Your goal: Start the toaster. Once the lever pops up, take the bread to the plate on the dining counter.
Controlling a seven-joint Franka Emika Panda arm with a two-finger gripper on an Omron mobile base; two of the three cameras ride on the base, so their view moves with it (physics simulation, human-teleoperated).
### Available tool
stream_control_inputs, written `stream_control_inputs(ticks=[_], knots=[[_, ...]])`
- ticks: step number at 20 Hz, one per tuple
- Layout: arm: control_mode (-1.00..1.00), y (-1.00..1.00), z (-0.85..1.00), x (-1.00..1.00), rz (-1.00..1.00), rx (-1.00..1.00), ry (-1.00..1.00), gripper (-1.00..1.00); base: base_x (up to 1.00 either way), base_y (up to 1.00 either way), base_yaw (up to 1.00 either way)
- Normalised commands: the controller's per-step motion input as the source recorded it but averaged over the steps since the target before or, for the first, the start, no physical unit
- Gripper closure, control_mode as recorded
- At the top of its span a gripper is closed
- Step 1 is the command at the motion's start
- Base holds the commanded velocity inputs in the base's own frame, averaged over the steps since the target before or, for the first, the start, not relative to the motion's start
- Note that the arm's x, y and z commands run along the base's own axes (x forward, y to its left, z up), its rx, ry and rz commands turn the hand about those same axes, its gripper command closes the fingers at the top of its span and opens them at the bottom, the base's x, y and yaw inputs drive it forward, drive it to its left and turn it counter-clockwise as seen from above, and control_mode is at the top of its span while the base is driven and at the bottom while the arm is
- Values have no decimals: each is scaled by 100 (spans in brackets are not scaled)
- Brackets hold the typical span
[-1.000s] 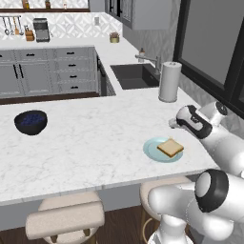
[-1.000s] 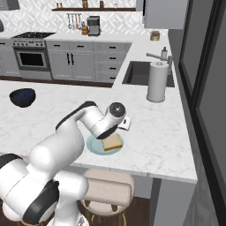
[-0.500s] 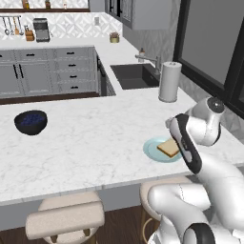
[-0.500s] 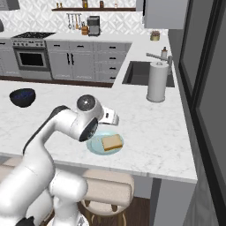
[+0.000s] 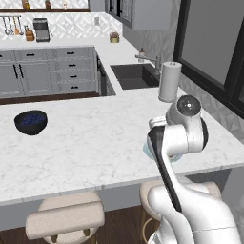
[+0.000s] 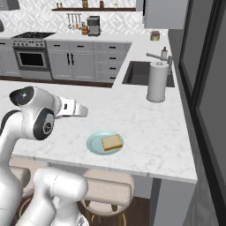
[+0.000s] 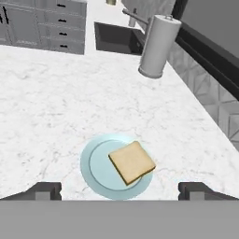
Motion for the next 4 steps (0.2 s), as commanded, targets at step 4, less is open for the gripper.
stream_control_inputs(ticks=[4], knots=[[-100, 2, 74, -66, -4, -1, 0, -100, 0, 0, 0]])
